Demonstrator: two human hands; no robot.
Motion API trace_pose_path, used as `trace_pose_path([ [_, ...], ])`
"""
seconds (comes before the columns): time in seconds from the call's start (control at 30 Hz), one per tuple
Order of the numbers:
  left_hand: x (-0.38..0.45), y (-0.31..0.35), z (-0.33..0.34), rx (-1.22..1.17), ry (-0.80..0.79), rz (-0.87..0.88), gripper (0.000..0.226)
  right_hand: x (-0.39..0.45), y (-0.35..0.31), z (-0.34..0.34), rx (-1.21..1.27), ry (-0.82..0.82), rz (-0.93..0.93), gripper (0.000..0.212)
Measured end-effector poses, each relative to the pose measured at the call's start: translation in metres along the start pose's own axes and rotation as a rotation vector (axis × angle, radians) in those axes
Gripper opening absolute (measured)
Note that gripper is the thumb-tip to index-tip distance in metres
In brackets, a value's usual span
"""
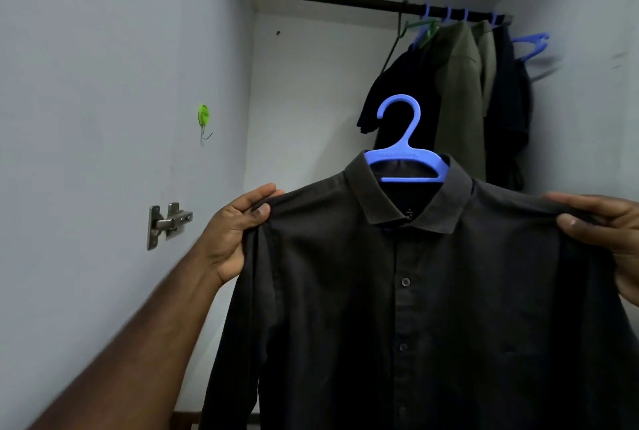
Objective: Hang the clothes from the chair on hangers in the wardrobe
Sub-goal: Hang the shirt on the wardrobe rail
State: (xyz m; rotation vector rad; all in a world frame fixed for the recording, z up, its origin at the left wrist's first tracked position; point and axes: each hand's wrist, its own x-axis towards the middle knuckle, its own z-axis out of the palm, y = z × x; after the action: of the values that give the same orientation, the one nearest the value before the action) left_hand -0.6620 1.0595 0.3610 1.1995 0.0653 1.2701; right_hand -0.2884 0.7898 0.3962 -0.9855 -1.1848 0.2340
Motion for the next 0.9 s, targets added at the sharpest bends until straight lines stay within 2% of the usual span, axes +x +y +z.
trace_pose_path([
  [0.13,0.051,0.000,-0.016,-0.005,-0.033,0.022,0.038,0.039,0.007,0.019,-0.034,0.017,-0.043,0.053],
  [0.27,0.101,-0.001,-0.028,-0.012,-0.054,0.047,0.028,0.078,0.003,0.031,-0.037,0.015,-0.023,0.033],
  [0.43,0.159,0.002,-0.033,0.001,-0.081,0.101,0.031,0.120,-0.012,0.050,-0.038,-0.022,-0.069,0.042],
  [0.53,0.191,0.003,-0.033,0.014,-0.080,0.121,0.036,0.145,-0.017,0.058,-0.018,-0.026,-0.116,0.033],
  [0.9,0.287,0.000,-0.030,0.071,-0.087,0.130,0.037,0.227,-0.016,0.072,-0.142,0.125,-0.196,0.023],
])
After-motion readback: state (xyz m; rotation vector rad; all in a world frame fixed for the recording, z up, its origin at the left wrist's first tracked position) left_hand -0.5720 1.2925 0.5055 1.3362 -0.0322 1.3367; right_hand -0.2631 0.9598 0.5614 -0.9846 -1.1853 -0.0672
